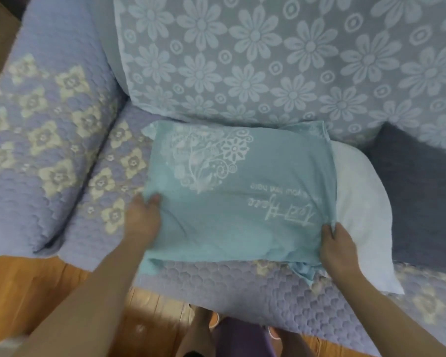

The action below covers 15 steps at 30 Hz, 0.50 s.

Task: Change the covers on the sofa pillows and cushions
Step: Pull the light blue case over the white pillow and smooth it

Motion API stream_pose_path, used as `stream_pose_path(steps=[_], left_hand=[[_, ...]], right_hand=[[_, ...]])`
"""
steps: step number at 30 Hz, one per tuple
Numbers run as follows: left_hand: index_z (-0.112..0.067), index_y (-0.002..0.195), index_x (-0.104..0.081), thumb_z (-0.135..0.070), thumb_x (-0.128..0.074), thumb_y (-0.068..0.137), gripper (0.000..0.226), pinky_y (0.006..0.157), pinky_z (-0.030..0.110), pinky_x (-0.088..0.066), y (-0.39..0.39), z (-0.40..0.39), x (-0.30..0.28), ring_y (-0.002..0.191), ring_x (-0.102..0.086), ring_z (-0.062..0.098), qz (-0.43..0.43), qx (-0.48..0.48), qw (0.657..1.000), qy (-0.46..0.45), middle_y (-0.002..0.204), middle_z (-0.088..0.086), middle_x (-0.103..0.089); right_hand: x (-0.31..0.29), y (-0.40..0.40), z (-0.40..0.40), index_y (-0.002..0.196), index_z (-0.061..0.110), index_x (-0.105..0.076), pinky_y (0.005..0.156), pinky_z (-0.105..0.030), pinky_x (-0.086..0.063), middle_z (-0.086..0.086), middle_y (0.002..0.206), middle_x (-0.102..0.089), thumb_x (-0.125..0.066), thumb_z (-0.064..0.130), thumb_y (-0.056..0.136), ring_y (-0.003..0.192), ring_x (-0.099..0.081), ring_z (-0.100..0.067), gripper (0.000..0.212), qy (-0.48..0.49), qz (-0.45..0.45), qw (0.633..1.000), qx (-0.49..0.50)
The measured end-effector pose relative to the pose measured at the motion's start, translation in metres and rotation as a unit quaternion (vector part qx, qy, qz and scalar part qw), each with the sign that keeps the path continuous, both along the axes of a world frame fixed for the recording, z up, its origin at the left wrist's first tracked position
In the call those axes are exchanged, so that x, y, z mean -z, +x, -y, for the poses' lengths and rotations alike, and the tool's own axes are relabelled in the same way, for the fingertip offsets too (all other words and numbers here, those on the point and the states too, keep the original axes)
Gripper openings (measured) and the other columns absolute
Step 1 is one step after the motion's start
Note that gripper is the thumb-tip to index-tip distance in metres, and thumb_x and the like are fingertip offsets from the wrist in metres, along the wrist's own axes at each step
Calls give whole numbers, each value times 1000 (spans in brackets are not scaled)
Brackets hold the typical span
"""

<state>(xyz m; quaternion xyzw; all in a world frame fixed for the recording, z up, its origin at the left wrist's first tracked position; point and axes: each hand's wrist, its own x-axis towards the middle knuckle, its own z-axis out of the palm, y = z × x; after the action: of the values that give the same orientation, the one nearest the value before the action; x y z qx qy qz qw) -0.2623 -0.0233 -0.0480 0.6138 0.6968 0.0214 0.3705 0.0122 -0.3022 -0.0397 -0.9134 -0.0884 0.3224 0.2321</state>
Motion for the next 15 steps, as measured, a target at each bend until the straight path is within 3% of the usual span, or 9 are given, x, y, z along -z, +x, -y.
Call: stream_pose_path(steps=[2, 5, 7, 8, 10, 13, 14, 15], left_hand=[[-5, 122, -55, -40, -51, 104, 40, 91, 50, -45, -19, -36, -28, 112, -59, 49, -98, 57, 989, 96, 119, 32, -62], [-8, 125, -53, -39, -49, 104, 38, 92, 57, -45, -65, -85, -39, 114, -55, 52, -273, 99, 948, 131, 122, 33, -58], [-13, 136, -51, -26, -54, 99, 39, 97, 59, -40, -67, -97, -31, 124, -45, 50, -316, 95, 934, 137, 136, 29, -46], [-16, 143, -48, -25, -55, 97, 48, 100, 59, -39, -55, -94, -25, 126, -42, 50, -298, 128, 933, 155, 141, 28, -41], [-17, 147, -49, -30, -46, 96, 53, 102, 61, -41, -16, -71, -10, 127, -44, 51, -200, 257, 923, 204, 144, 28, -43], [-19, 147, -52, -37, -41, 99, 53, 111, 58, -38, 52, -25, 8, 135, -42, 49, -111, 387, 881, 247, 149, 25, -45], [-22, 149, -50, -39, -42, 100, 53, 114, 57, -35, 70, -15, 11, 139, -39, 47, -99, 406, 872, 254, 152, 23, -43], [-24, 151, -48, -41, -42, 101, 53, 116, 57, -32, 83, -6, 13, 142, -35, 46, -93, 422, 864, 259, 155, 22, -40]], right_hand=[[-5, -29, 9, 118, 9, -63, 89, -31, -42, -12, 118, -67, -39, 27, 107, 110, -62, -29, 32, -3, -75, 995, -66], [-19, -85, -5, 99, 18, -69, 82, -28, -52, 2, 95, -74, -55, 21, 101, 86, -67, -2, 15, 5, -232, 962, -146], [-23, -93, -36, 96, 15, -66, 85, -36, -53, -4, 94, -73, -67, 19, 92, 85, -67, -11, 6, 42, -266, 954, -128], [-21, -84, -55, 97, 12, -62, 87, -38, -54, -9, 97, -72, -71, 18, 87, 89, -67, -19, 15, 68, -279, 956, -54], [-12, -52, -98, 103, 9, -58, 89, -39, -55, -15, 103, -72, -69, 13, 88, 92, -68, -27, 19, 170, -348, 918, 87], [2, -17, -164, 120, 4, -64, 90, -40, -58, -14, 115, -73, -61, 11, 94, 102, -71, -30, 27, 282, -378, 865, 172], [7, -11, -183, 129, 5, -60, 89, -42, -58, -13, 117, -72, -63, 11, 91, 105, -70, -32, 38, 299, -360, 863, 191], [14, -5, -196, 137, 9, -54, 86, -40, -59, -11, 120, -71, -63, 11, 88, 106, -70, -32, 50, 294, -302, 891, 167]])
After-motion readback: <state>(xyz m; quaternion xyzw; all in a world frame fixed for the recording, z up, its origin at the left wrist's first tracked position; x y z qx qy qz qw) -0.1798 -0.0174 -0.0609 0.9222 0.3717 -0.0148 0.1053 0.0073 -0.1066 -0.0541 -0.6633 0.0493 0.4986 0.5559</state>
